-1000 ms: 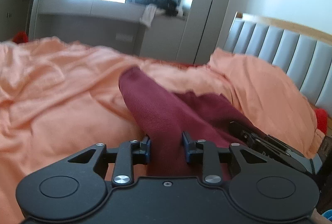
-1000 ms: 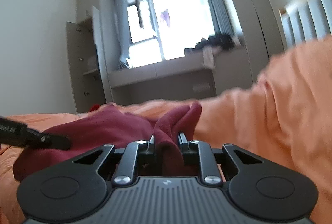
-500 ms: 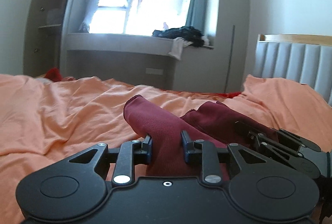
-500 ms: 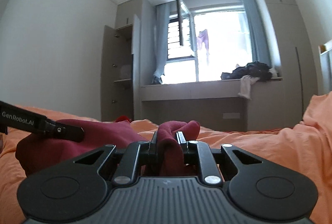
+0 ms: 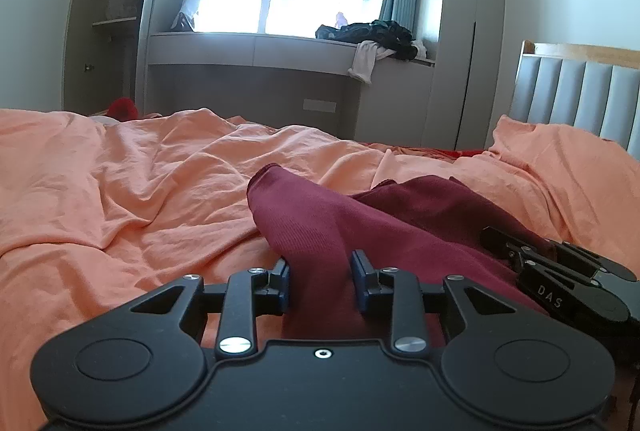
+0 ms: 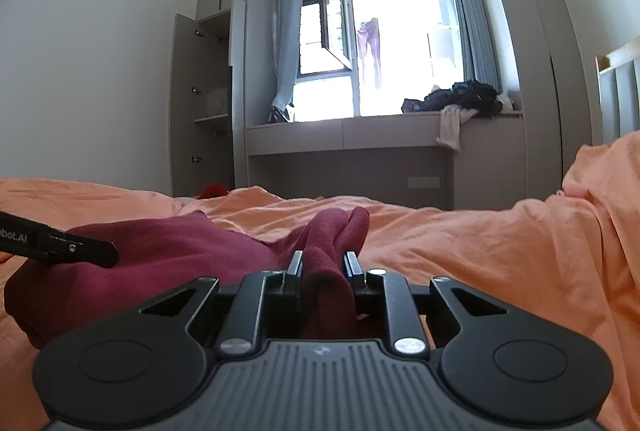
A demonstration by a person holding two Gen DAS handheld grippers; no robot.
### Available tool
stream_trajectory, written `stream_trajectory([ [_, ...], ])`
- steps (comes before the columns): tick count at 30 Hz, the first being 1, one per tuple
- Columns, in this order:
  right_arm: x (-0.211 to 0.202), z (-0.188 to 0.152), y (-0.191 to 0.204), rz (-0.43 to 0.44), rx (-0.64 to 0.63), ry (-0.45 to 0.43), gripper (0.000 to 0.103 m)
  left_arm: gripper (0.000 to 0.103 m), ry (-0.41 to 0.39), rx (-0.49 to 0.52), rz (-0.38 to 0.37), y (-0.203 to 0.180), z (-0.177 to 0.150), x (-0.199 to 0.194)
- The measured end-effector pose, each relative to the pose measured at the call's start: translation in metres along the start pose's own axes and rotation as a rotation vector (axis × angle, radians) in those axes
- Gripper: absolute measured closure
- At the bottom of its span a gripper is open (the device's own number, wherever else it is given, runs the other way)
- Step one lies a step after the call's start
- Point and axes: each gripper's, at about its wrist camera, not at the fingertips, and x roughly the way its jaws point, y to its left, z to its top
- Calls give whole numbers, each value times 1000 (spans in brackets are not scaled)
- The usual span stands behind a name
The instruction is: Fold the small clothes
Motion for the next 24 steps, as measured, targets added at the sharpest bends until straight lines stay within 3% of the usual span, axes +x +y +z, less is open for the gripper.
stream_trajectory([
  [10,-4,-3,-7,-18,13,27,70,63,2,2,41,-4,-5,-1],
  [13,-8,-2,-7,-30,16,26,57,57,8,-15,53,-3,-5,-3],
  [17,-17,2,-10,-56,30,23,39,35,16,-49,71,0,-4,-7],
  [22,-35,2,-13,-48,60,11,8,30,41,-87,48,4,-6,-12],
  [24,-42,0,-12,-18,68,15,6,29,48,-85,50,4,-8,-13],
])
